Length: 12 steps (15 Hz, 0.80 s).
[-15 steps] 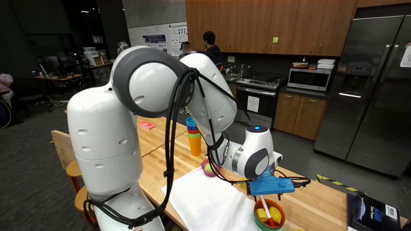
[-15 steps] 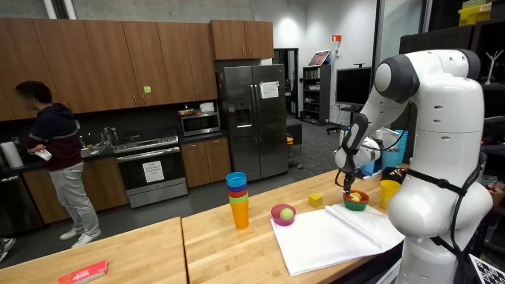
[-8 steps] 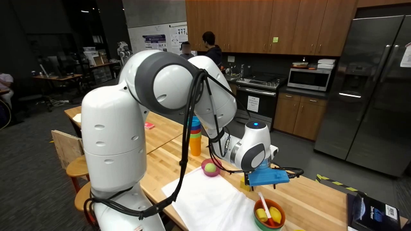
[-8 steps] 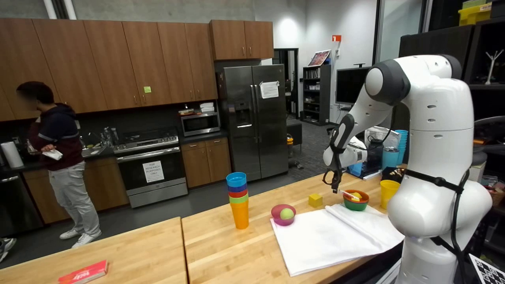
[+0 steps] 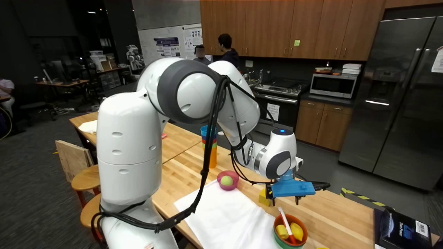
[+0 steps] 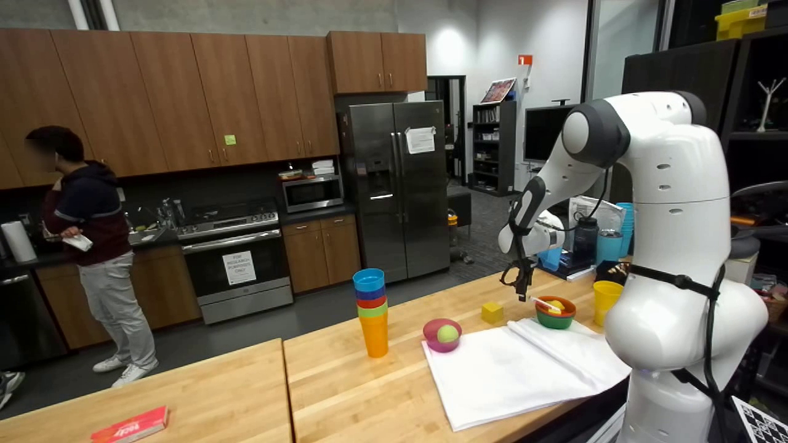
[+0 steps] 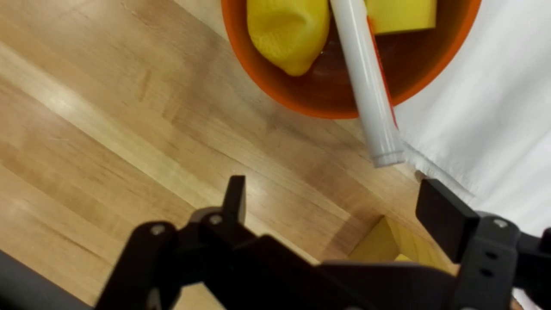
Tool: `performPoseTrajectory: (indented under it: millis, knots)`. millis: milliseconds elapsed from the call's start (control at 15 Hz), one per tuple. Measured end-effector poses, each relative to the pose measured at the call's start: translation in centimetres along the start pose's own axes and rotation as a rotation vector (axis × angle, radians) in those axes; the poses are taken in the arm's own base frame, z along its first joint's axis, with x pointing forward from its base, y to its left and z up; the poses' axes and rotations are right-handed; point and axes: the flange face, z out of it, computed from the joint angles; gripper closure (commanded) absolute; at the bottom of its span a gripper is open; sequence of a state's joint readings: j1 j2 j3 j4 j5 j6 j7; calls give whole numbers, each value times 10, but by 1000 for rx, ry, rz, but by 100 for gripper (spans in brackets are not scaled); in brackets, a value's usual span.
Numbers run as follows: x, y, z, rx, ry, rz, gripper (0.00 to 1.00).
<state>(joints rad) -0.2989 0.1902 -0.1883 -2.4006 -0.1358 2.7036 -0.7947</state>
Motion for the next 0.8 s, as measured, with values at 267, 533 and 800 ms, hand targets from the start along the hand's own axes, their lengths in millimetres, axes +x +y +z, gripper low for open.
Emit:
performPoseTrajectory:
  millis: [267, 533, 800]
  knots:
    - [3, -1, -1, 38, -39, -8, 0]
    - [5, -5, -1, 83, -92, -26, 0]
    - [2, -7, 0, 113, -144, -46, 0]
